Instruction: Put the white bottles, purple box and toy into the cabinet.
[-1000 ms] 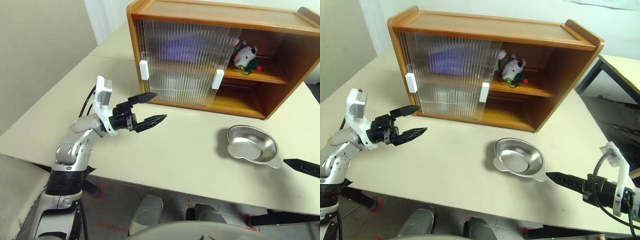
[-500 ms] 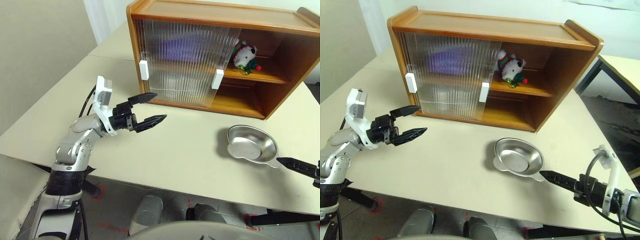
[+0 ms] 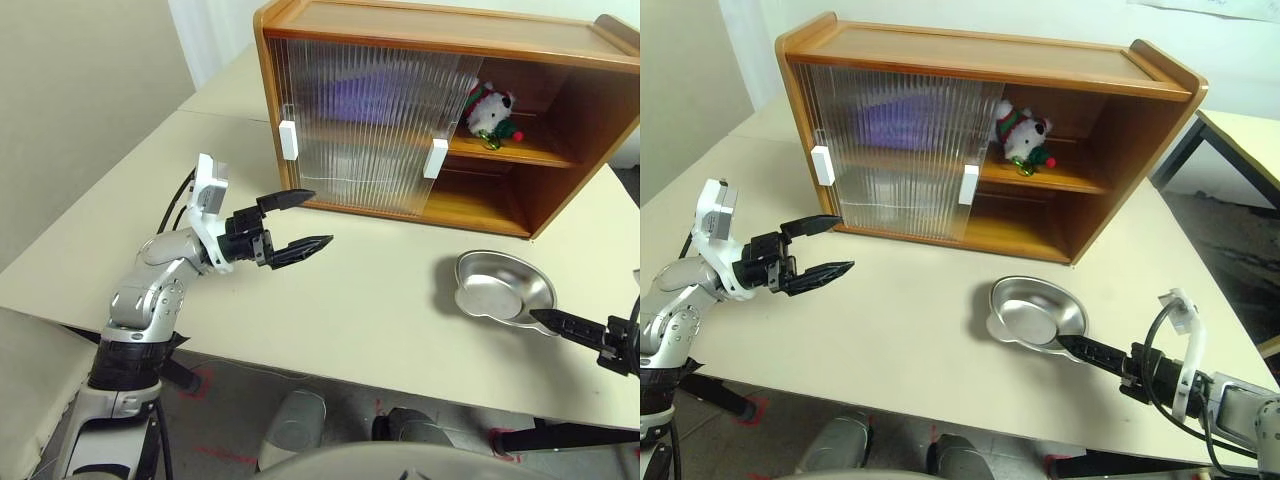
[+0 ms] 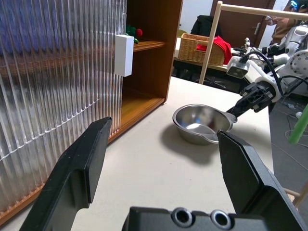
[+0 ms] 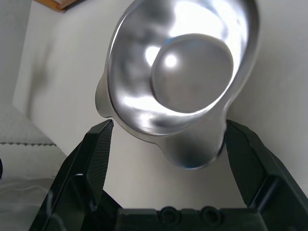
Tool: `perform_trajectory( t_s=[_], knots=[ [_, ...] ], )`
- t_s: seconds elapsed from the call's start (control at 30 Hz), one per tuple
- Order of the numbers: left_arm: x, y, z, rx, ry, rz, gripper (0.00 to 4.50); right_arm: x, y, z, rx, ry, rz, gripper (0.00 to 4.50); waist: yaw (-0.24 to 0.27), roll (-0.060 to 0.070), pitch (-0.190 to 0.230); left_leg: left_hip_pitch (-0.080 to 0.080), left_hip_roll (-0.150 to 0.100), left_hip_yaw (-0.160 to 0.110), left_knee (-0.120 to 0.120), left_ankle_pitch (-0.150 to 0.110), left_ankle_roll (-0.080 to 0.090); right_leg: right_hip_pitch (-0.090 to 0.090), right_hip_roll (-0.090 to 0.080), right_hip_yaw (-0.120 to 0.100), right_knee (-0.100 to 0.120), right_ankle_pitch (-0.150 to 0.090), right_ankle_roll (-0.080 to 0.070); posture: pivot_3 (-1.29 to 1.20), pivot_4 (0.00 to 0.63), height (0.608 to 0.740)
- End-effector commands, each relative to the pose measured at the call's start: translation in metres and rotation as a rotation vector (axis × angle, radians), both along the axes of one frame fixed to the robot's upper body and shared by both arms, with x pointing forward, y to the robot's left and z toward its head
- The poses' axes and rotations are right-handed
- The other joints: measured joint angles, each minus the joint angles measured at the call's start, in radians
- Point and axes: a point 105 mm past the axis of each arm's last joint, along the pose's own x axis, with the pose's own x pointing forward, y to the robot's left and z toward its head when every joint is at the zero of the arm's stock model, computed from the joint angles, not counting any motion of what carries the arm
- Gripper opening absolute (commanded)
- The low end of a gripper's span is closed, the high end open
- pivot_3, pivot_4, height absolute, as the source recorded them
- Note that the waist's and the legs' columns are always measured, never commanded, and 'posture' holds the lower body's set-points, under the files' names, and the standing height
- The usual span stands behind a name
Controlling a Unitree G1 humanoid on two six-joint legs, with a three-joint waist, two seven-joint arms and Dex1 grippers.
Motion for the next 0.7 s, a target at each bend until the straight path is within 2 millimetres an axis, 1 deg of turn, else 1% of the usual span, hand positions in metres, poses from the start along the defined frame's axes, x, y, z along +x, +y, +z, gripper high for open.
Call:
perform_trajectory(
  t_s=[0.03,0.2,0.23,0.3,0.37,0.4,0.57,0.63,0.7],
  knots=[
    [0.0004,-0.0003,-0.0022,0.014,0.004,-0.008,4.50,-0.0001,0.0049,-0.0007,0.010,0.009,0.017,4.47,0.000,0.000,0.000,0.000,0.000,0.000,0.000,0.000,0.000,0.000,0.000,0.000,0.000,0.000,0.000,0.23,0.030,0.740],
    [0.0004,0.0000,-0.0021,0.016,0.006,-0.009,4.50,-0.0006,0.0057,-0.0019,0.017,0.015,0.022,4.47,0.000,0.000,0.000,0.000,0.000,0.000,0.000,0.000,0.000,0.000,0.000,0.000,0.000,0.000,0.000,0.23,0.030,0.740],
    [0.0004,0.0000,-0.0021,0.016,0.006,-0.009,4.50,-0.0002,0.0064,-0.0017,0.025,0.012,0.021,4.30,0.000,0.000,0.000,0.000,0.000,0.000,0.000,0.000,0.000,0.000,0.000,0.000,0.000,0.000,0.000,0.23,0.030,0.740],
    [0.0005,0.0000,-0.0020,0.016,0.006,-0.008,4.50,0.0002,0.0071,-0.0014,0.036,0.010,0.020,3.83,0.000,0.000,0.000,0.000,0.000,0.000,0.000,0.000,0.000,0.000,0.000,0.000,0.001,0.000,0.000,0.23,0.031,0.740],
    [0.0006,0.0001,-0.0018,0.015,0.006,-0.008,4.50,0.0001,0.0075,-0.0011,0.041,0.011,0.020,3.05,0.000,0.000,0.000,0.000,0.000,0.000,0.000,0.000,0.000,0.000,0.000,0.000,0.001,0.000,0.000,0.23,0.030,0.740],
    [0.0006,0.0002,-0.0017,0.015,0.006,-0.007,4.50,0.0000,0.0076,-0.0010,0.043,0.011,0.021,2.74,0.000,0.000,0.000,0.000,0.000,0.000,0.000,0.000,0.000,0.000,0.000,0.000,0.001,0.000,0.000,0.23,0.030,0.740],
    [0.0007,-0.0001,-0.0019,0.012,0.006,-0.006,4.50,-0.0001,0.0058,-0.0006,0.044,0.007,0.015,0.80,0.000,0.000,0.000,0.000,0.000,0.000,0.001,0.000,0.000,0.000,0.000,0.000,0.001,0.000,0.000,0.23,0.029,0.740],
    [0.0009,-0.0006,-0.0019,0.011,0.005,-0.006,4.50,0.0000,0.0051,-0.0005,0.043,0.005,0.014,0.14,-0.001,0.000,-0.001,0.001,0.000,0.000,0.001,0.000,0.000,0.001,0.000,0.000,0.001,0.000,0.000,0.23,0.028,0.740],
    [0.0011,-0.0013,-0.0021,0.009,0.005,-0.007,4.50,0.0000,0.0040,-0.0003,0.042,0.000,0.010,0.06,-0.001,0.000,-0.001,0.002,0.000,0.000,0.001,0.000,0.000,0.002,0.000,0.000,0.001,0.000,0.000,0.23,0.028,0.740]
  ],
)
